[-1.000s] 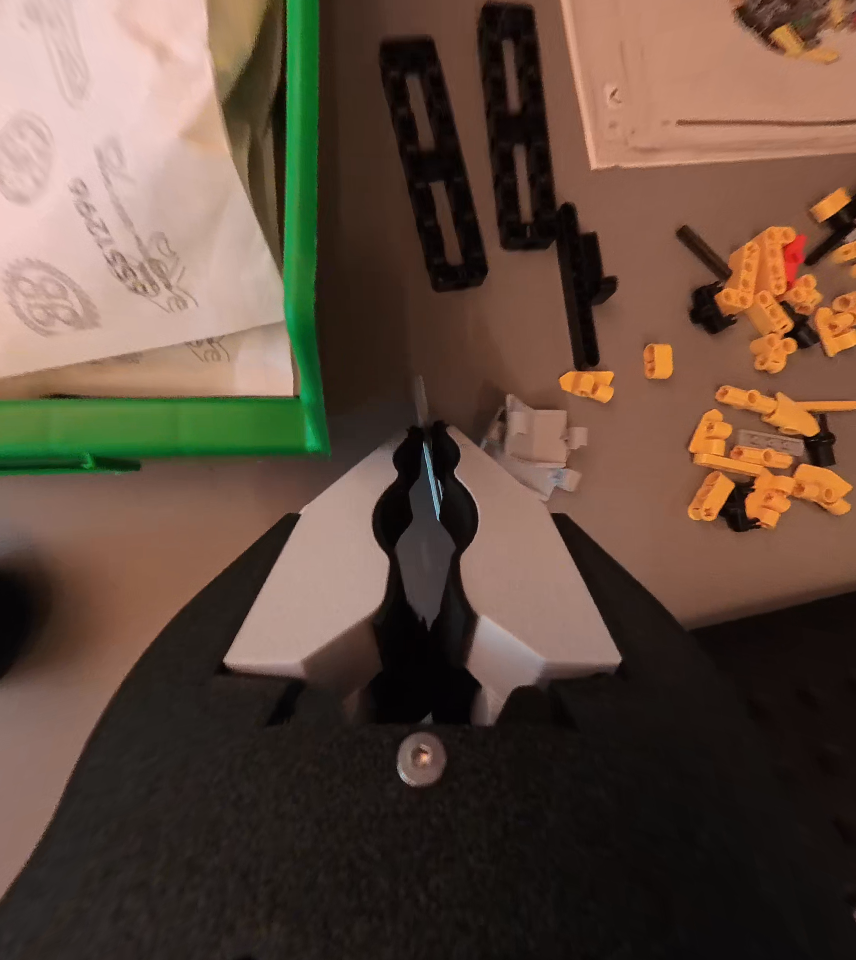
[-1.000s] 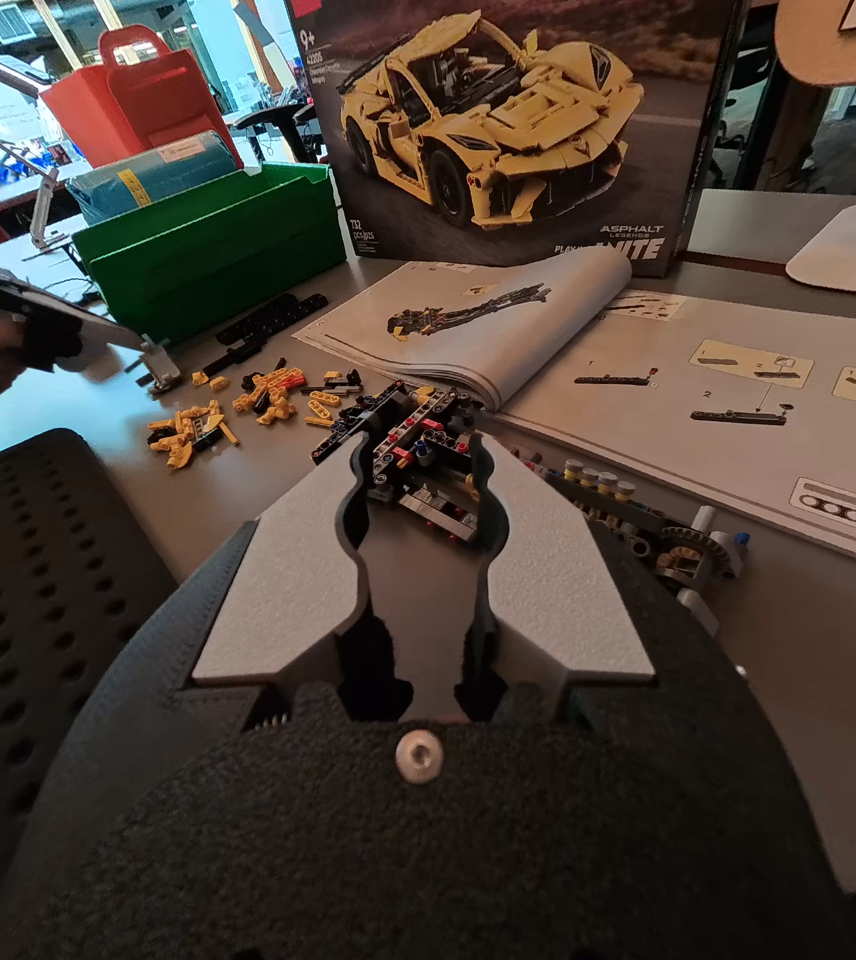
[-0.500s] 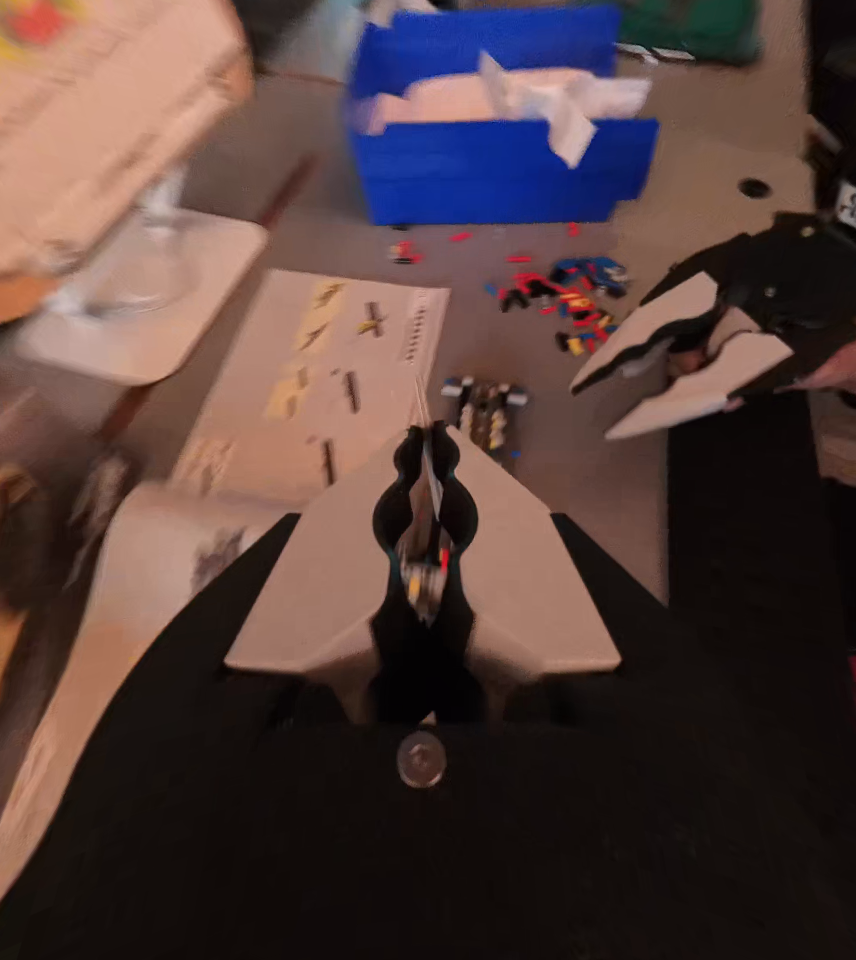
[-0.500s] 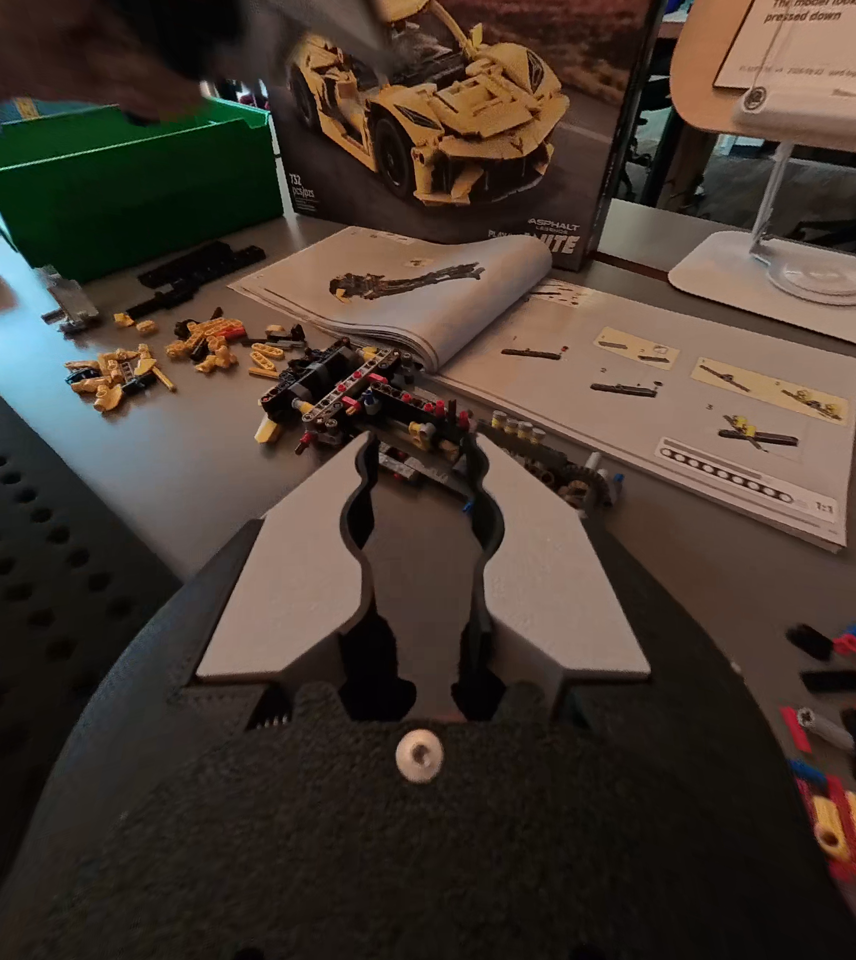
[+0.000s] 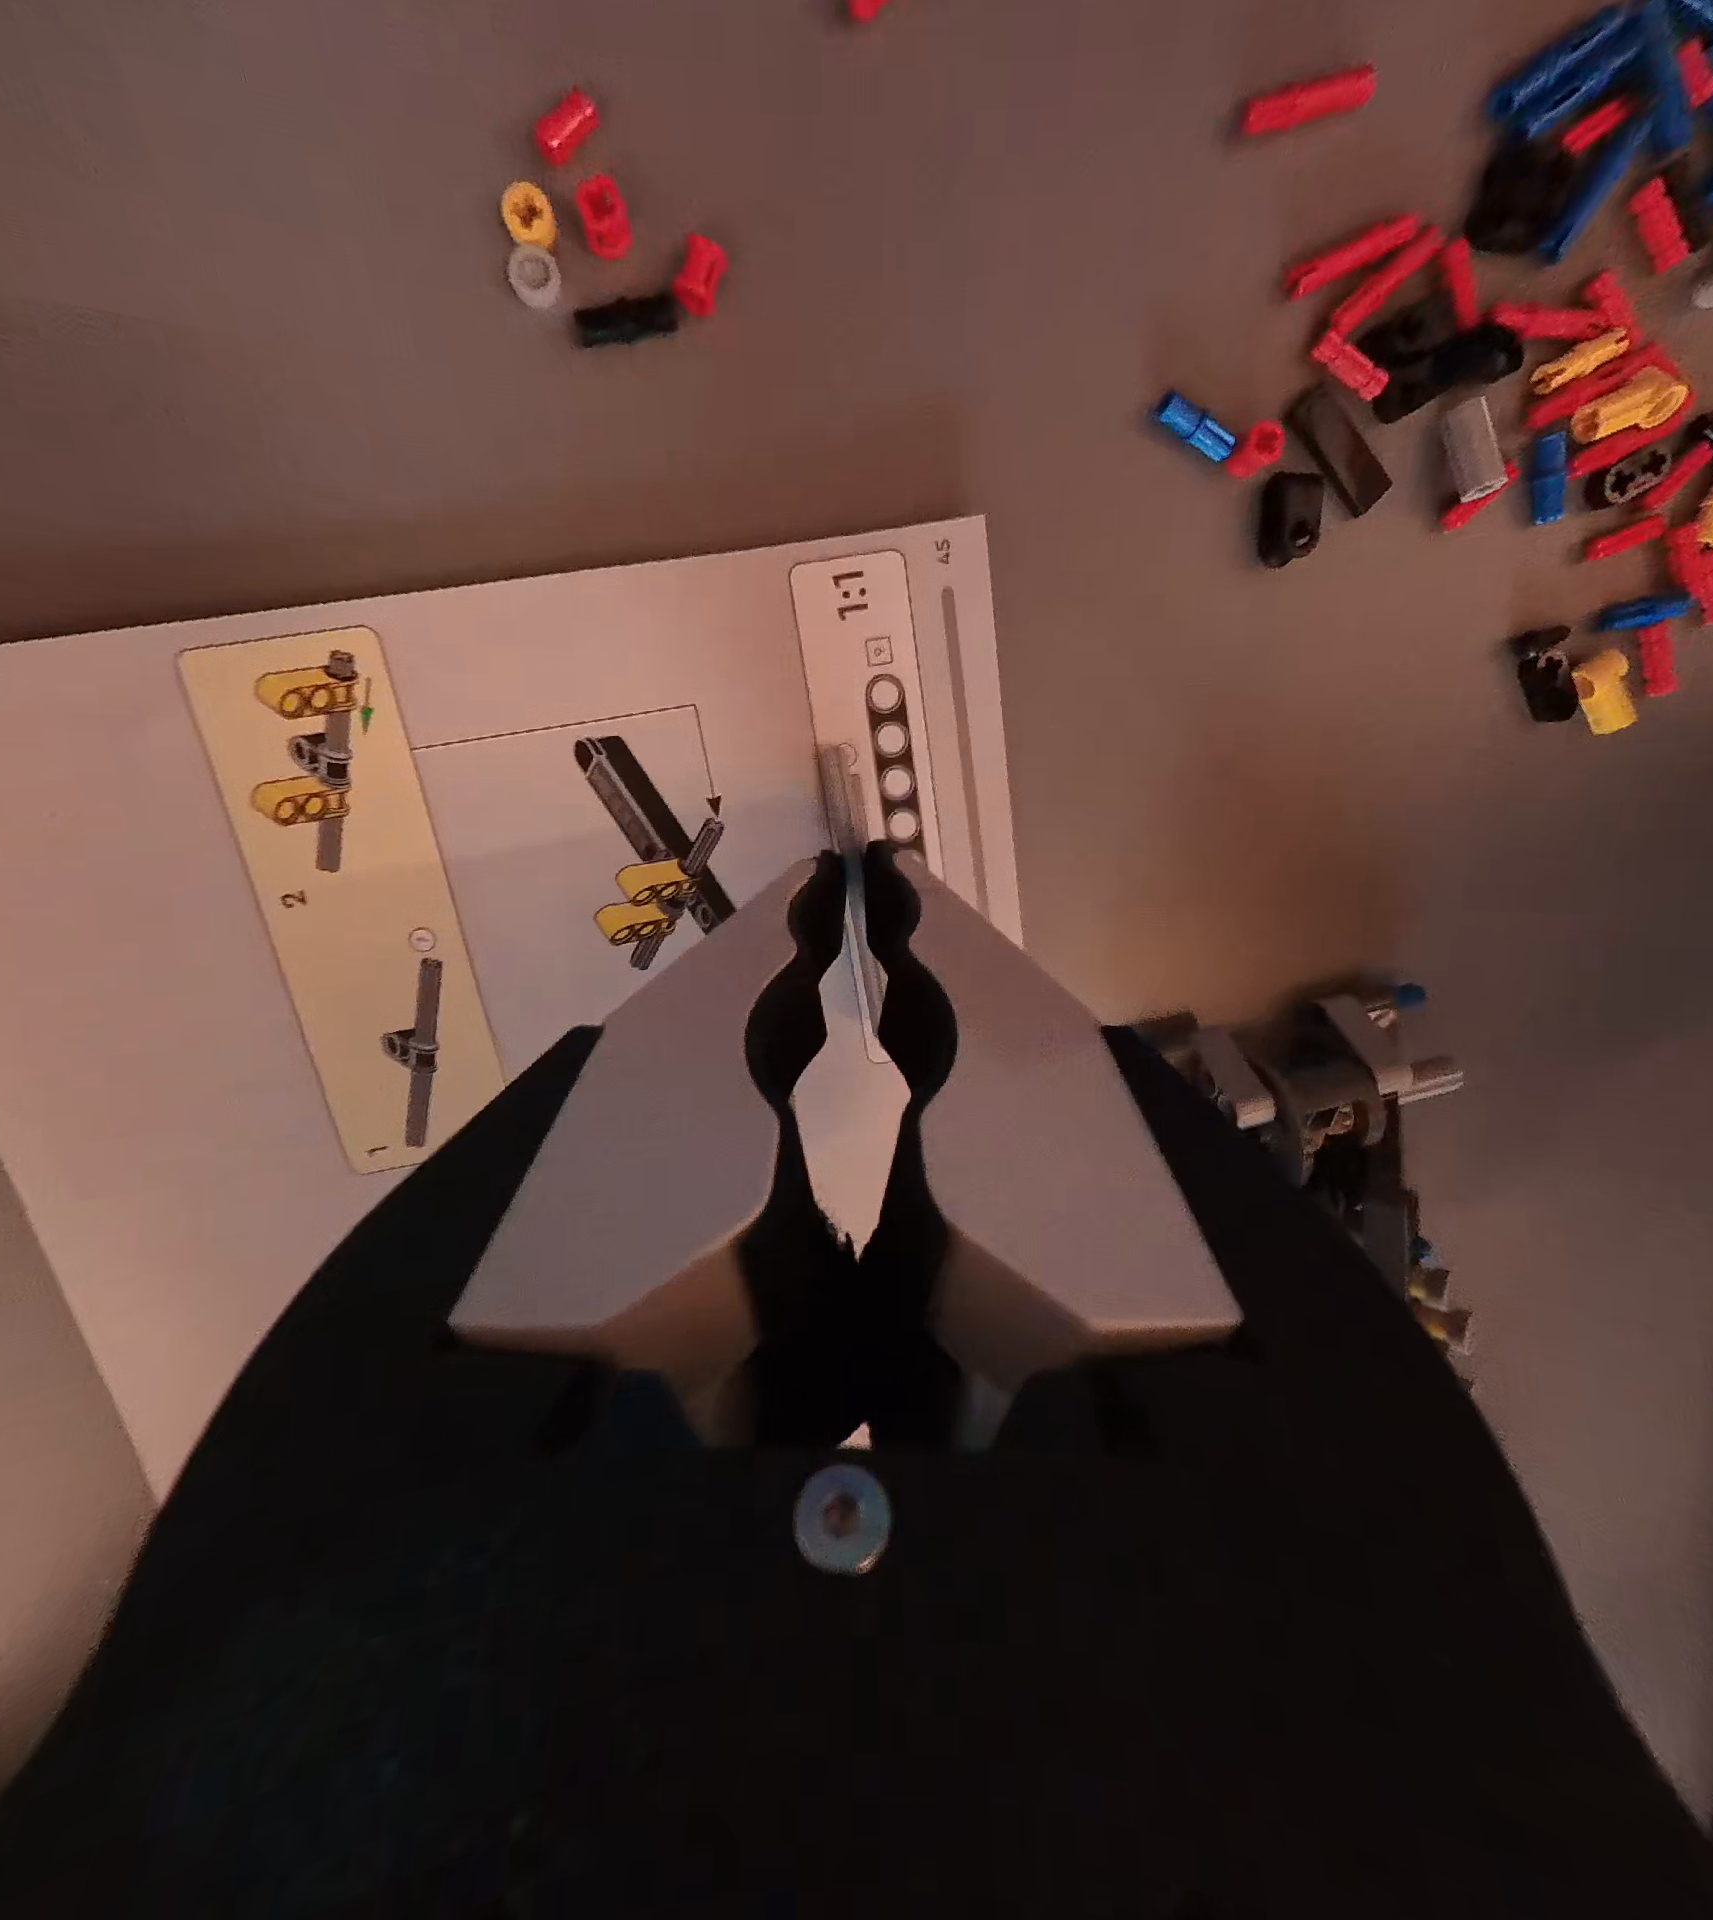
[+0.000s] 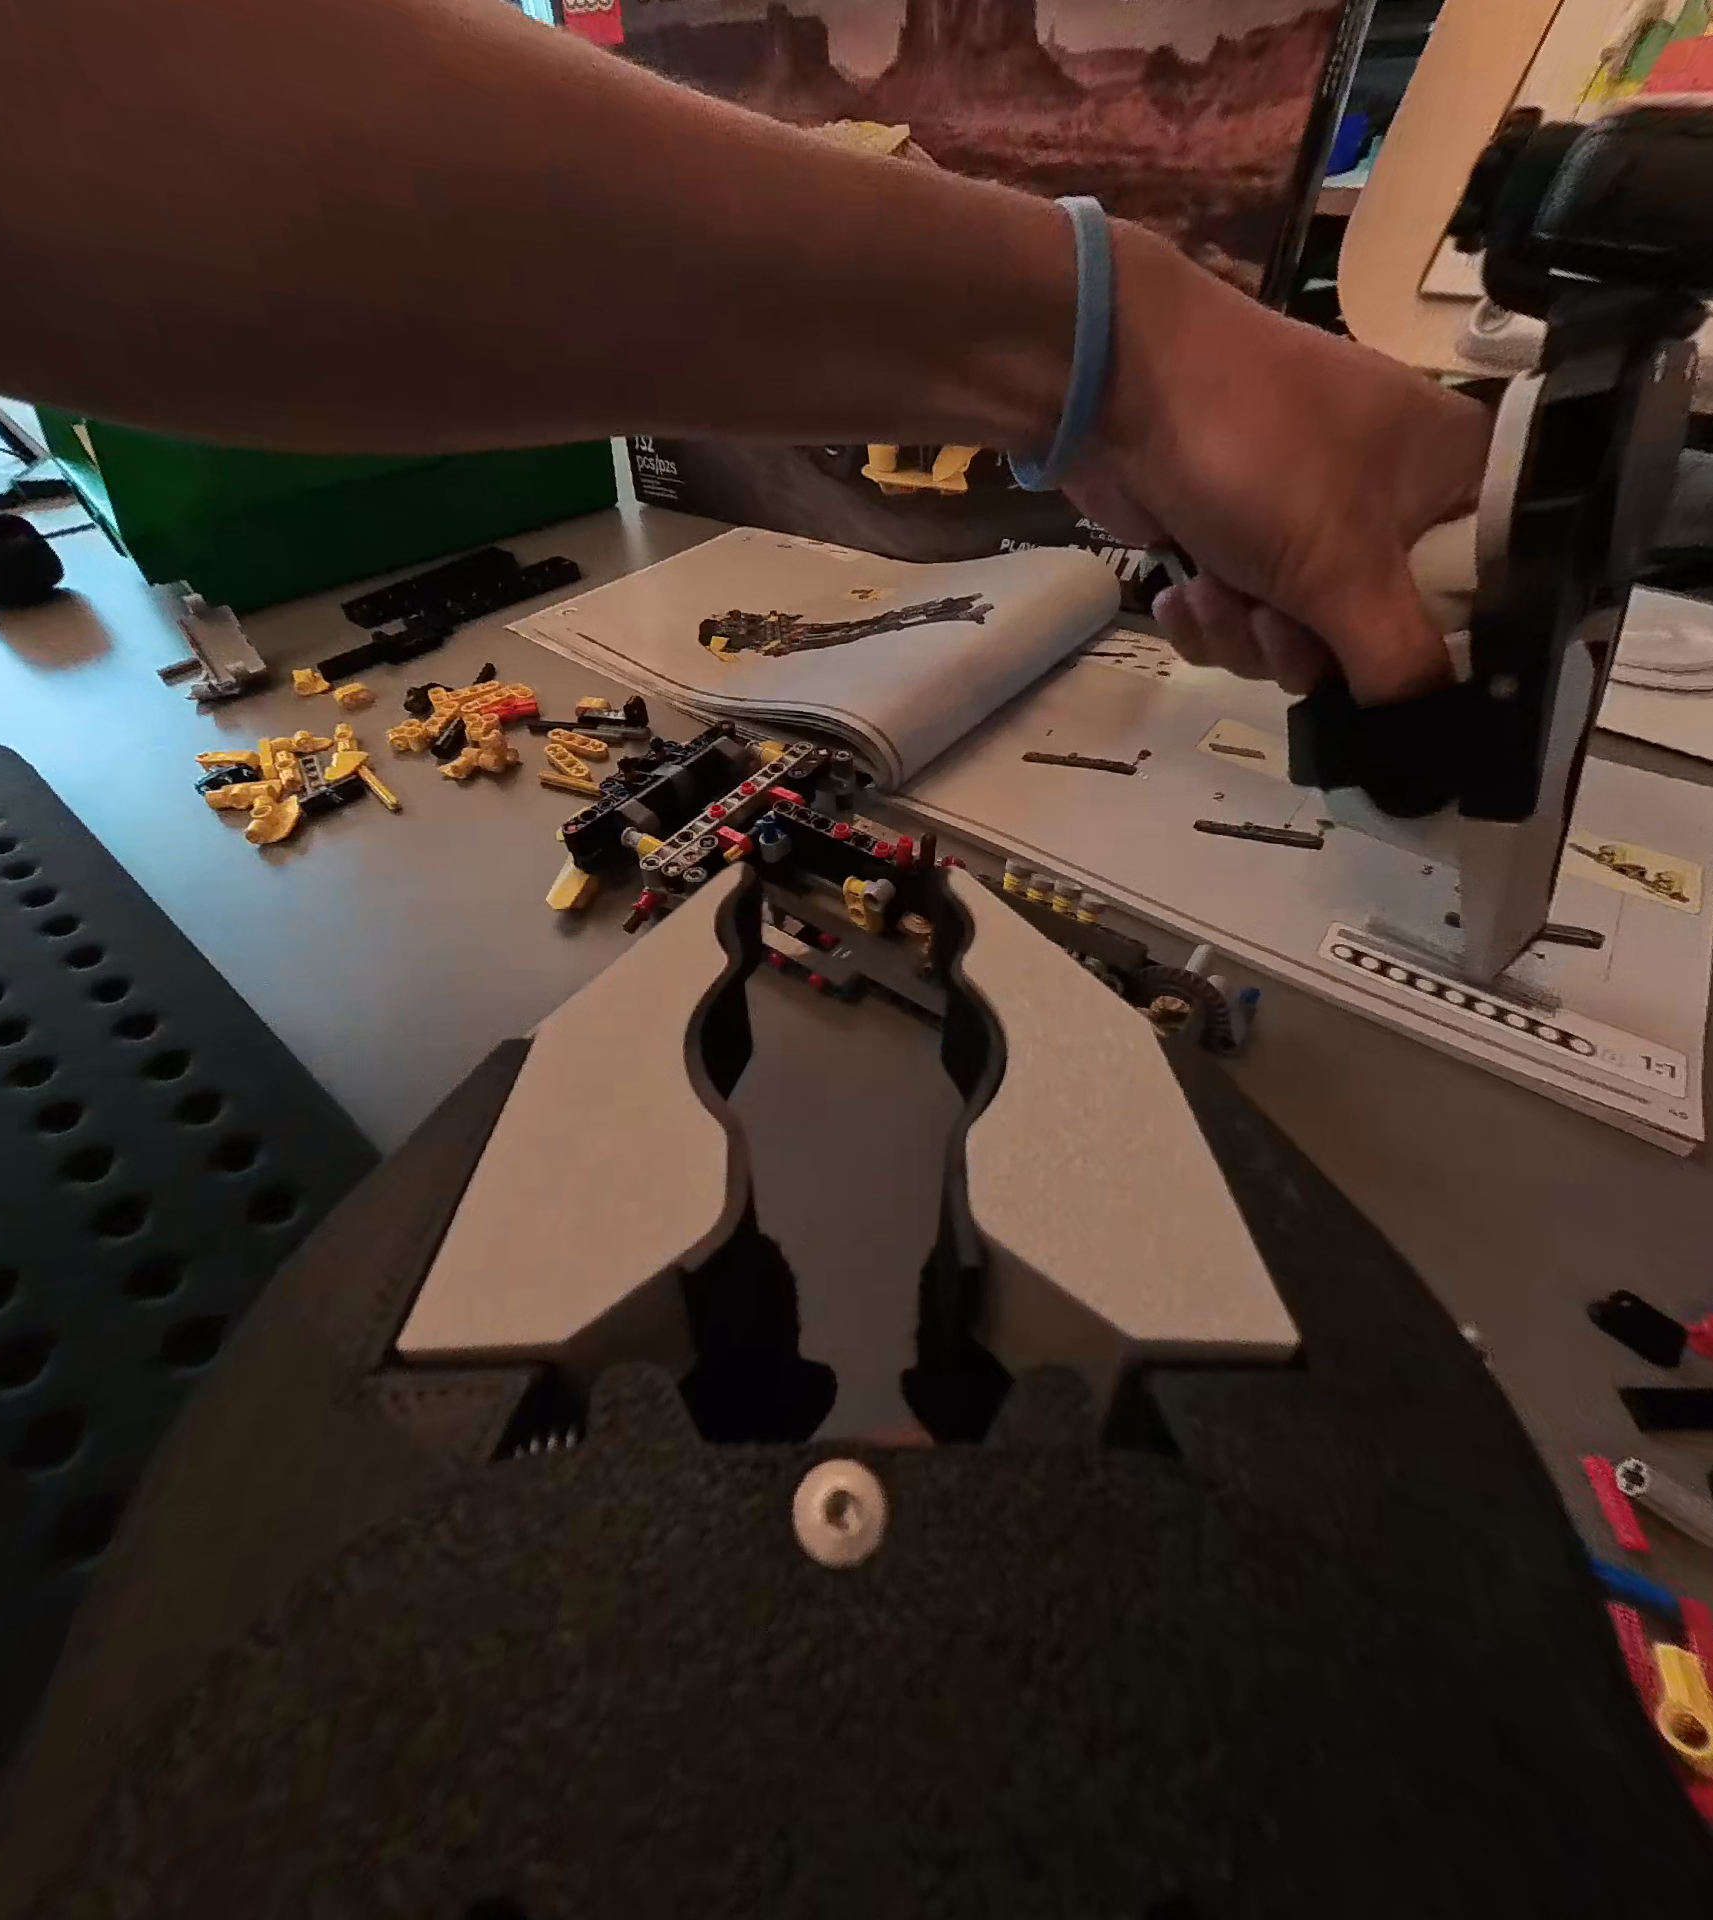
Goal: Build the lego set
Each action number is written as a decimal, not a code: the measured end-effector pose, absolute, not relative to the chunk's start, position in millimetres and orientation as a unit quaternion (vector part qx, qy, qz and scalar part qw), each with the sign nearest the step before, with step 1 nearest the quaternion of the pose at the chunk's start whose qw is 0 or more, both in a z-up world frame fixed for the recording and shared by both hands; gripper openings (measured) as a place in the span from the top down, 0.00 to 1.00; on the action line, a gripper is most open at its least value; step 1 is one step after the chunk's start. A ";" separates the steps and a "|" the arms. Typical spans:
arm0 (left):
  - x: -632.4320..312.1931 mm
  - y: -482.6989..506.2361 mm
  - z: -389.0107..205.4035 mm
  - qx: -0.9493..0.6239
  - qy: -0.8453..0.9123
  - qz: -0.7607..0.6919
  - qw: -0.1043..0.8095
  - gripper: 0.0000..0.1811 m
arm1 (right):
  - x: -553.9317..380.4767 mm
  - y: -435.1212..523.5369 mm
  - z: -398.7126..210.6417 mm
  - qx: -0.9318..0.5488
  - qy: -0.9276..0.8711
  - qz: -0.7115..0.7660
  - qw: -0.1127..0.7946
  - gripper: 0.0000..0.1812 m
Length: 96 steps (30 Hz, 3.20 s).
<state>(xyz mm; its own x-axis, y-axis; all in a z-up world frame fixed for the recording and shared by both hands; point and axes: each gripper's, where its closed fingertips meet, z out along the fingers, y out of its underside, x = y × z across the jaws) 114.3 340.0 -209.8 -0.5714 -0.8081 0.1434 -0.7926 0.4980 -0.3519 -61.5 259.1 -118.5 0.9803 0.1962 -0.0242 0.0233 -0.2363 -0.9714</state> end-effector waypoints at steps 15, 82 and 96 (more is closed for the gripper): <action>107.7 342.7 -212.2 -0.459 0.872 -0.166 0.033 0.99 | -63.0 258.8 -118.2 -0.782 -0.072 0.084 0.613 0.82; -356.9 462.1 -194.5 -0.906 0.346 -0.089 0.228 0.87 | -12.3 244.5 -104.8 -0.746 0.065 0.144 0.647 0.83; -358.4 473.8 -212.1 -0.895 0.403 -0.045 0.183 0.97 | -11.8 243.7 -104.1 -0.744 0.066 0.142 0.650 0.83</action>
